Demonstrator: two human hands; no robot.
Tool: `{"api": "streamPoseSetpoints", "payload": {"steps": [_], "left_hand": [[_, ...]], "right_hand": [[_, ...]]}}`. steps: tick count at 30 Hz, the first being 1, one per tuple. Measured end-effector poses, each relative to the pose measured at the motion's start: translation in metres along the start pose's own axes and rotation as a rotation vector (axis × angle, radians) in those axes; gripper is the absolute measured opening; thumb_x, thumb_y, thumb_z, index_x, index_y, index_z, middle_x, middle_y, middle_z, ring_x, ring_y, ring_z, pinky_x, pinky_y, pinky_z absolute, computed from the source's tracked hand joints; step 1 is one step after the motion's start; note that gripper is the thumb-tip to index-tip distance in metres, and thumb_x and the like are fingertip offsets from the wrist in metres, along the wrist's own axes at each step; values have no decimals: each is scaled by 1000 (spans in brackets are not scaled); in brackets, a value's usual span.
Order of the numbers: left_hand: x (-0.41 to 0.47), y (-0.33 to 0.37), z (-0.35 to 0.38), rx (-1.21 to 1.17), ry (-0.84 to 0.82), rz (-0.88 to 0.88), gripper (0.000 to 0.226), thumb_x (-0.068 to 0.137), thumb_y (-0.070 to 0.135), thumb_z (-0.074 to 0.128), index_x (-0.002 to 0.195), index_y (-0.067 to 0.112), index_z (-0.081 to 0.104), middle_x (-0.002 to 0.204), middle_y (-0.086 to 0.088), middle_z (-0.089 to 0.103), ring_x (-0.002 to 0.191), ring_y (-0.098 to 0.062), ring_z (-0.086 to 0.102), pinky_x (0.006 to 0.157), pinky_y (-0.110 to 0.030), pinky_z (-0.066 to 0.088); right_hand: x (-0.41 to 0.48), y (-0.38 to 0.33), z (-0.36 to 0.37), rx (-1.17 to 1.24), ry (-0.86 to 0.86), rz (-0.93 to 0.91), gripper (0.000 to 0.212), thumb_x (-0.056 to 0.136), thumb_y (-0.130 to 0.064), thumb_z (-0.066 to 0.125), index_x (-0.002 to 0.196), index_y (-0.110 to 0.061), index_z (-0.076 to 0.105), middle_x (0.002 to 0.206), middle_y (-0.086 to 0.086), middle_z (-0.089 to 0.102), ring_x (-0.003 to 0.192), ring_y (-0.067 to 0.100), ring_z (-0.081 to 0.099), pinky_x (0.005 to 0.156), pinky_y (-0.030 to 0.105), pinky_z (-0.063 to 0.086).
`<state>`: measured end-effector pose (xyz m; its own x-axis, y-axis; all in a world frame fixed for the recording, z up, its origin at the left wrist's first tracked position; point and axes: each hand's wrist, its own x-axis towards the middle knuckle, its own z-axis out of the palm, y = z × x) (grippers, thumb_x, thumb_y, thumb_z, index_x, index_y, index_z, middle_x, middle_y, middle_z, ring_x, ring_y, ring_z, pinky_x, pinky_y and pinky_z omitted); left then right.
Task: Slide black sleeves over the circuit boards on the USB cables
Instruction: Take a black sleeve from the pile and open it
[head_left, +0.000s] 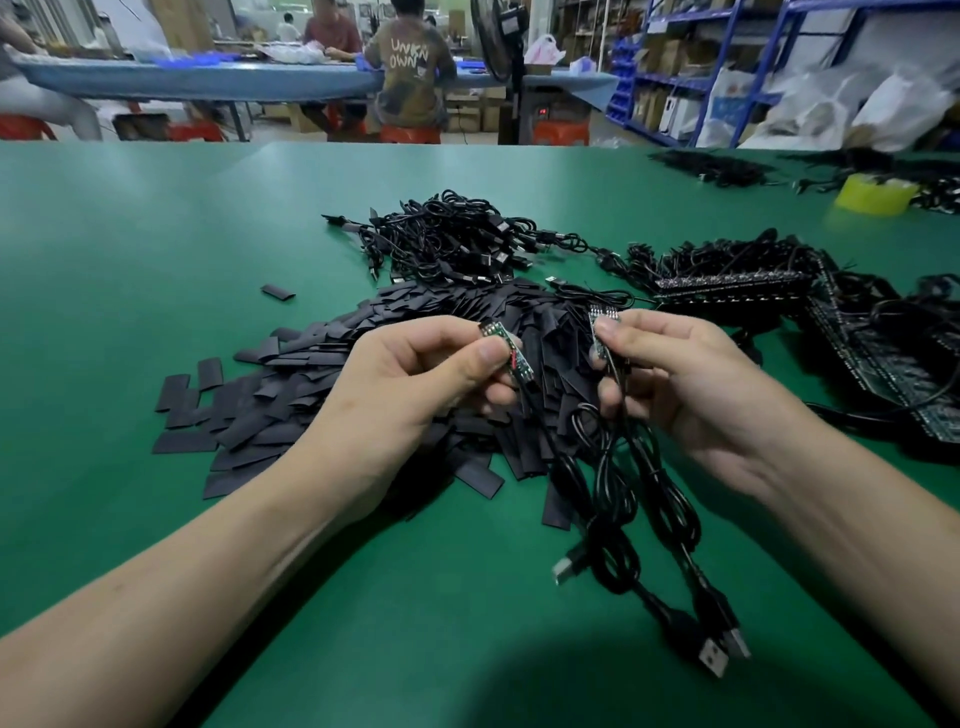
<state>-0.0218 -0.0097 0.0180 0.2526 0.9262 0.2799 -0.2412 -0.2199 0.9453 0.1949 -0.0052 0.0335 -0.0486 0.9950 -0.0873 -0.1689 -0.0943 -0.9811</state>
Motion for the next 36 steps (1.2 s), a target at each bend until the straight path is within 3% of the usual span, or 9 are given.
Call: {"api": "streamPoseSetpoints", "payload": {"steps": [5,9,12,16,21,28,31,34,36], "left_hand": [[1,1,-3,-81,-21,-30,14,74,35,75,77,22,80,67,2,70,62,-7,69,60,-16,55],[1,-2,-3,-33,-19,-13,8,78,28,79,78,21,80,69,3,72,63,-7,70,59,-12,52],[1,-4,-3,129,35,51,10,78,29,75,78,19,78,71,6,71,64,-3,64,63,-13,51],[2,-5,-1,278,80,137,8,77,31,77,76,23,78,72,10,72,66,0,62,66,-12,48],[3,-8,-4,410,92,167,6,80,34,78,80,28,78,78,4,77,71,-6,67,70,-20,53],[5,-13,-15,1054,-240,398,15,94,19,74,106,24,80,99,10,71,95,-13,64,85,-37,52],[6,-13,-16,1196,-424,498,18,95,23,73,111,28,80,106,10,71,97,-20,61,82,-44,50],[7,-13,-16,1259,-452,545,19,95,30,74,113,32,80,107,10,70,98,-20,59,80,-45,50],[7,-12,-16,1287,-456,560,17,96,35,73,111,33,80,104,9,68,97,-19,57,79,-45,50]], "right_hand": [[6,-4,-15,-220,51,-85,10,90,-21,74,88,-13,68,73,3,62,44,10,43,52,27,36],[10,-15,-33,-1128,109,-153,15,89,-36,74,82,-23,74,71,-9,69,60,12,59,60,29,45],[7,-16,-30,-1561,194,-217,20,91,-49,66,94,-30,71,95,-7,67,92,17,62,81,38,54],[-5,-11,-4,-1287,153,-602,46,92,-64,48,115,-32,73,107,-10,59,110,10,52,95,35,44],[-15,11,20,-716,-301,-342,18,100,-37,62,98,-24,73,92,-8,77,87,10,72,82,28,56],[-6,14,9,-729,-15,-323,23,102,-28,55,83,-19,65,74,-5,75,78,29,67,81,49,53],[-4,14,7,-791,98,-349,25,100,-28,54,78,-17,62,70,-5,72,70,20,63,76,45,53],[-5,14,9,-792,62,-352,27,101,-30,53,77,-20,59,72,-6,72,60,9,55,69,38,47],[-6,16,12,-751,-6,-355,26,103,-31,52,80,-20,59,74,-5,74,64,18,56,72,42,47]]}}
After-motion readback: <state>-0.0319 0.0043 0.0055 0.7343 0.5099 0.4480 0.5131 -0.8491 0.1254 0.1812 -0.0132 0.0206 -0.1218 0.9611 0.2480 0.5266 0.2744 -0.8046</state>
